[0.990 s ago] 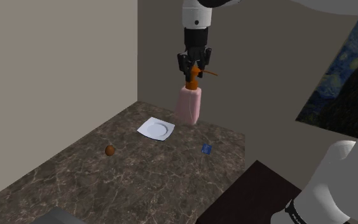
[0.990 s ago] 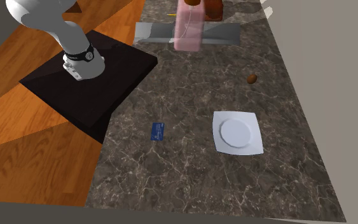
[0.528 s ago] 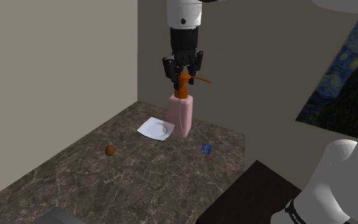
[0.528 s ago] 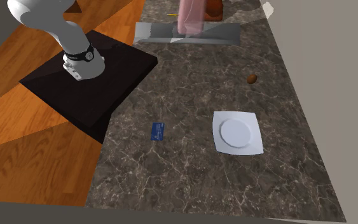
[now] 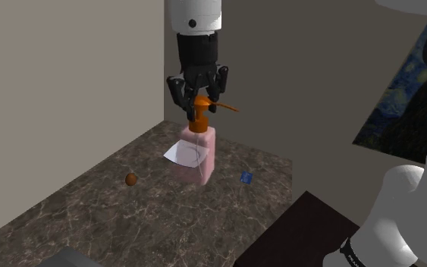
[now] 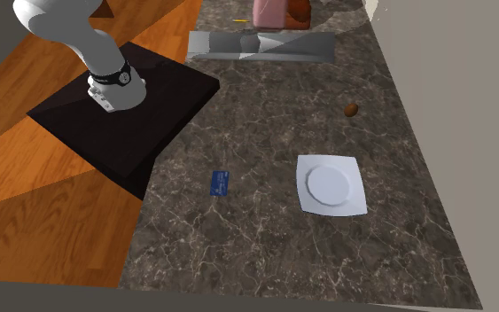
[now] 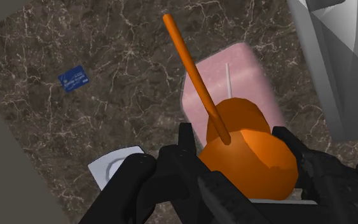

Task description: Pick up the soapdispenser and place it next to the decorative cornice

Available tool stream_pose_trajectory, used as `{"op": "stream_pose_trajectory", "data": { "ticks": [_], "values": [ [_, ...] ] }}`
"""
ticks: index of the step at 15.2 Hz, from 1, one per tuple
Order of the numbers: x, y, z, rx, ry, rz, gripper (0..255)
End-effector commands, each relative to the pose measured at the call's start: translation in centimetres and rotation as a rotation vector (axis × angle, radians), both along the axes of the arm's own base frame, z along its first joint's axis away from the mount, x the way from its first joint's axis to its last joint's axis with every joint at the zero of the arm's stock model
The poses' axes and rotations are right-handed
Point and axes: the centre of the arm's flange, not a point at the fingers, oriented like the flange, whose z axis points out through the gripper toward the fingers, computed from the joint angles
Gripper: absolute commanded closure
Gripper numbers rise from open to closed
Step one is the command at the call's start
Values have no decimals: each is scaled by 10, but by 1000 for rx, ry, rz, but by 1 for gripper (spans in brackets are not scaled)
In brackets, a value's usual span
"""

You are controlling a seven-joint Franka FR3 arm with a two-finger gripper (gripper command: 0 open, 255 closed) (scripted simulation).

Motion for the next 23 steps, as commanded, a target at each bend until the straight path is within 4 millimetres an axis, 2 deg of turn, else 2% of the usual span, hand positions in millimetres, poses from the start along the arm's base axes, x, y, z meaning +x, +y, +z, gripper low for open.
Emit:
{"op": "stream_pose_trajectory", "data": {
  "ticks": [1,23],
  "values": [
    [-5,7,-8,0,0,-2,255],
    [-5,7,-124,0,0,-2,255]
  ]
}}
